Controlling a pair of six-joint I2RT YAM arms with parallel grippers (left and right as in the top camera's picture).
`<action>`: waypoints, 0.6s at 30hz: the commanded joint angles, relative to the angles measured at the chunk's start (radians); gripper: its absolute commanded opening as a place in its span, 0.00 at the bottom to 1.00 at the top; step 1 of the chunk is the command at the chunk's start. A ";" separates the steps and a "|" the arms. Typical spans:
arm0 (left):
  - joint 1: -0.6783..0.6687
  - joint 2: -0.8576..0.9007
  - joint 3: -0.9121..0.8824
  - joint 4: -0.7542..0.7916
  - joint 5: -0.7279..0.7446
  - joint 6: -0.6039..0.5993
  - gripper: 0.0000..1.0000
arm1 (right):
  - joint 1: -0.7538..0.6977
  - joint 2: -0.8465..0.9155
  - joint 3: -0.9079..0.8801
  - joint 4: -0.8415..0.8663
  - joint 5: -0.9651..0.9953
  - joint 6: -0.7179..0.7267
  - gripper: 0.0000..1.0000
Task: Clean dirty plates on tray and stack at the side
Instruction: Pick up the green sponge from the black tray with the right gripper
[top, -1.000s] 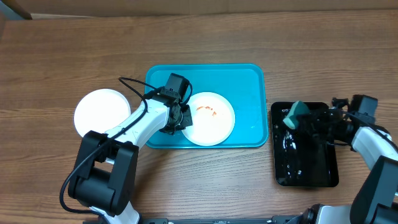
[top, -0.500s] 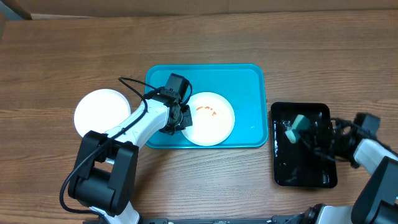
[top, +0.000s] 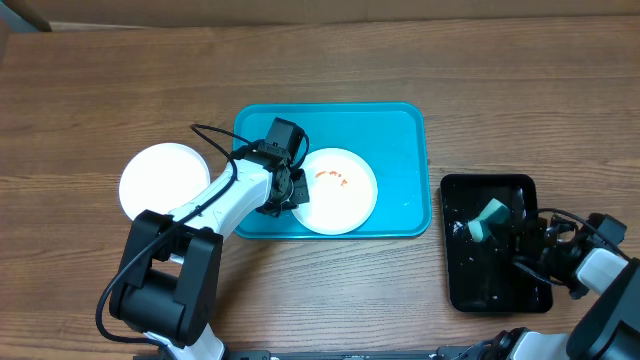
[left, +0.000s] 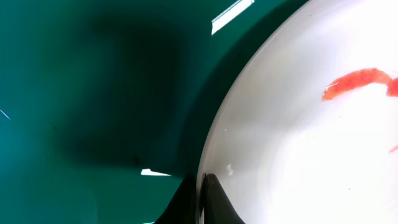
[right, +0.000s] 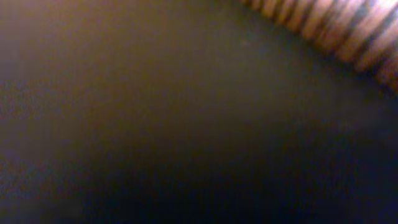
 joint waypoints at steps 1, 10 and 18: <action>-0.002 -0.016 -0.011 -0.014 -0.007 0.030 0.04 | -0.002 0.014 0.074 -0.052 0.018 -0.106 0.04; -0.002 -0.016 -0.011 0.041 0.045 0.117 0.04 | -0.002 0.014 0.324 -0.388 0.099 -0.344 0.04; -0.002 -0.016 -0.011 0.087 0.114 0.188 0.04 | 0.046 0.013 0.460 -0.558 0.179 -0.449 0.04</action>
